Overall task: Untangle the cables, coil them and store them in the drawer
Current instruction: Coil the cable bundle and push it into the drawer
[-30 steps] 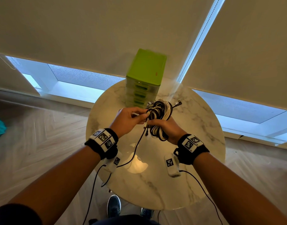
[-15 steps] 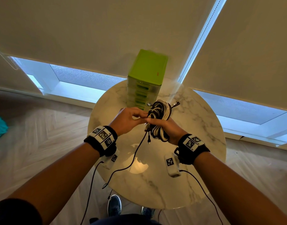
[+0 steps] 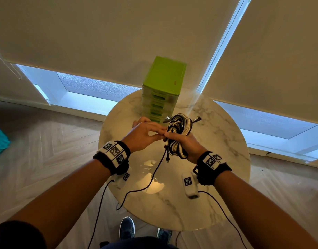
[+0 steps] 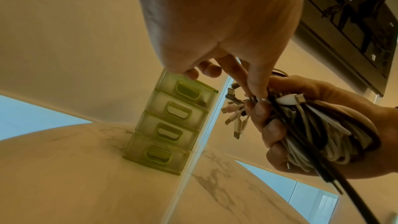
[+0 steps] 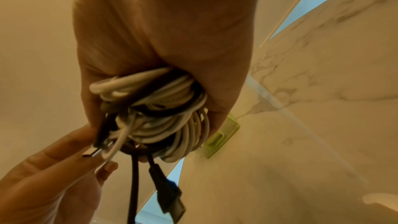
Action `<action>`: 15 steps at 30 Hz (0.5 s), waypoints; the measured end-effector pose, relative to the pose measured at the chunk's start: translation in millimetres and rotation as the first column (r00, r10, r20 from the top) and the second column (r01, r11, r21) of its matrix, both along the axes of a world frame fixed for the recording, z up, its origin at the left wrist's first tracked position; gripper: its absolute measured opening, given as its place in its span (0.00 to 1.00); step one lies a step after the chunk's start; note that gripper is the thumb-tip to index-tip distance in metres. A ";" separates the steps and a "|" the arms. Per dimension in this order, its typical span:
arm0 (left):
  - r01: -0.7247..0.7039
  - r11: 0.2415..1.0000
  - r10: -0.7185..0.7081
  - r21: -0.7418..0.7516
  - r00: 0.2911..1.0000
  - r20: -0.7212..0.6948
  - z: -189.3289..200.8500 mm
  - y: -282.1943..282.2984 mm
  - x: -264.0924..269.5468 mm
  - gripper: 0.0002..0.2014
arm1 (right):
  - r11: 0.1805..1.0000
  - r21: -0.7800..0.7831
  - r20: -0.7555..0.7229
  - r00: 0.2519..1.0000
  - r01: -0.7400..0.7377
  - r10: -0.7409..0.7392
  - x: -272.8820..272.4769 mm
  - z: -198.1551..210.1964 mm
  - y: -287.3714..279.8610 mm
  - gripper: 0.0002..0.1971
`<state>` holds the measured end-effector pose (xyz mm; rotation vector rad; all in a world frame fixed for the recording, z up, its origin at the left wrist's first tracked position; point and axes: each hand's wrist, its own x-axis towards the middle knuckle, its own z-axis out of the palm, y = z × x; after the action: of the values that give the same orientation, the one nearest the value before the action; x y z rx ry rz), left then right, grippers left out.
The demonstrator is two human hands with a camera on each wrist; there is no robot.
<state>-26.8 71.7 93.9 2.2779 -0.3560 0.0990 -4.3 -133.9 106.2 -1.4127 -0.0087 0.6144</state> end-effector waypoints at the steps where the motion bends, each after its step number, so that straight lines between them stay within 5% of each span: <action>1: -0.020 1.000 0.020 -0.015 1.000 0.002 0.4 -0.7 -0.5 0.10 | 1.000 -0.005 -0.002 1.000 -0.005 0.005 -0.9 -1.0 -0.3 0.13; 6: -0.041 0.998 0.037 -0.050 0.997 -0.073 -0.4 -6.4 -2.5 0.11 | 0.993 -0.074 0.012 0.996 0.088 -0.088 -2.4 -4.8 0.5 0.11; 12: -0.020 0.956 -0.104 -0.294 0.911 -0.400 -1.2 -15.7 -24.6 0.20 | 0.972 -0.055 0.030 0.973 0.229 -0.228 12.3 12.6 -4.3 0.05; 15: -0.053 0.928 -0.119 -0.369 0.896 -0.429 0.7 -25.1 -33.2 0.21 | 0.962 -0.079 0.065 0.964 0.263 -0.258 18.0 11.6 -3.5 0.08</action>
<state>-60.0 46.7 94.6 1.8434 -0.1178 -0.3457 13.7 -137.4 117.8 -1.4842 0.1607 0.3607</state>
